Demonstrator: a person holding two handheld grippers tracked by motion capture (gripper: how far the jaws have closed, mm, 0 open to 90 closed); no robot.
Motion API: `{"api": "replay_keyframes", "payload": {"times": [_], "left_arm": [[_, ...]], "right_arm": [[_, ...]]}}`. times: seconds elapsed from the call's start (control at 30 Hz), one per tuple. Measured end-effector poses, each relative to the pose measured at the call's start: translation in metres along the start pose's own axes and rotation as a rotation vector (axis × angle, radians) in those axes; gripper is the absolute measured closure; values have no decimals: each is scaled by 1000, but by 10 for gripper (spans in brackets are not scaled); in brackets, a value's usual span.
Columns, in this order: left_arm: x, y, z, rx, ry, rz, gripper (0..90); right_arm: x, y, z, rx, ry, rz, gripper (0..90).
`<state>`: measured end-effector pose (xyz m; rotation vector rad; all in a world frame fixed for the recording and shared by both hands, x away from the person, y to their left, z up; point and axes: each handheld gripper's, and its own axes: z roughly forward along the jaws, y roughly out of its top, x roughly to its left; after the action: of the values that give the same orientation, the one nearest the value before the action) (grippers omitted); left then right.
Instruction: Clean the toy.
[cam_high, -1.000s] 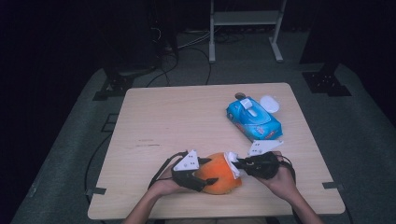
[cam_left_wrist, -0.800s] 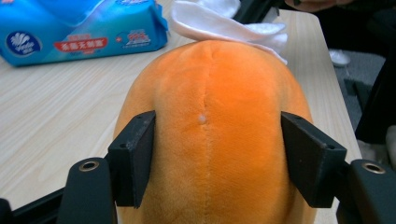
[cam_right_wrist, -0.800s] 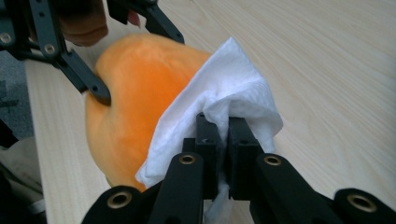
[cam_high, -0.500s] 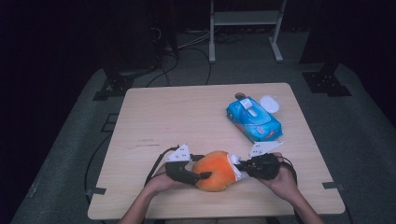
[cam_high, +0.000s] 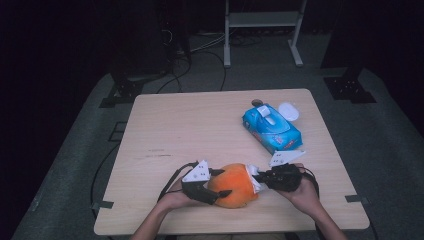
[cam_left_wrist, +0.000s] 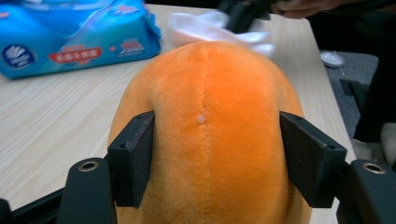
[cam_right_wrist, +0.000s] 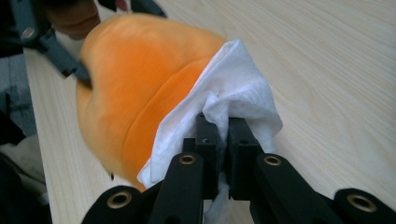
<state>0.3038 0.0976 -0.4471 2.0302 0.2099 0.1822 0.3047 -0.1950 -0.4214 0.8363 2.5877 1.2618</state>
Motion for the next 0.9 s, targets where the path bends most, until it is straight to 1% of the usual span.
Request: {"api": "replay_keyframes", "payload": {"times": [0.07, 0.13, 0.17, 0.2, 0.23, 0.27, 0.3, 0.4, 0.43, 0.47, 0.5, 0.53, 0.57, 0.63, 0.7, 0.73, 0.77, 0.87, 0.9], "left_arm": [[-1, 0, 1, -1, -5, 8, 315], [1, 0, 0, 2, -1, -4, 315], [1, 0, 0, 2, -1, -4, 315], [4, 0, -1, 9, 13, -28, 315], [4, 0, -1, 9, 13, -28, 315], [7, -2, -2, 9, 27, -58, 314], [7, -2, -2, 9, 27, -58, 311], [13, -4, -4, -2, 43, -113, 303], [12, -3, -3, -2, 44, -107, 299], [12, -3, -3, -2, 44, -107, 298], [7, -1, 1, 2, 43, -84, 295], [7, -1, 1, 2, 43, -84, 290], [4, 1, 3, 4, 45, -66, 285], [0, 4, 5, 14, 44, -33, 278], [-4, 6, 7, 18, 40, -2, 275], [-5, 7, 8, 16, 39, 5, 275], [-5, 7, 8, 19, 40, 2, 275], [1, 5, 5, 20, 43, -29, 278], [1, 5, 5, 20, 43, -29, 277]], "right_arm": [[-4, 0, 1, -8, 8, 18, 843], [-8, -2, 2, -6, 22, 37, 843], [-8, -2, 2, -6, 22, 37, 843], [-8, -3, 2, -1, 24, 38, 843], [-8, -3, 2, -1, 24, 38, 843], [-7, -4, 2, 10, 25, 37, 843], [-7, -4, 2, 10, 25, 37, 843], [-1, -3, 0, 11, 25, 20, 844], [5, 1, -2, 0, 25, -4, 844], [8, 4, -2, -10, 28, -12, 844], [10, 6, -3, -19, 31, -19, 843], [10, 6, -3, -19, 31, -19, 843], [15, 11, -3, -36, 32, -37, 844], [16, 14, -4, -46, 34, -46, 843], [16, 15, -5, -55, 31, -43, 843], [16, 15, -5, -55, 31, -43, 843], [15, 15, -5, -54, 30, -40, 843], [8, 10, -3, -44, 24, -20, 843], [8, 10, -3, -44, 24, -20, 843]]}}
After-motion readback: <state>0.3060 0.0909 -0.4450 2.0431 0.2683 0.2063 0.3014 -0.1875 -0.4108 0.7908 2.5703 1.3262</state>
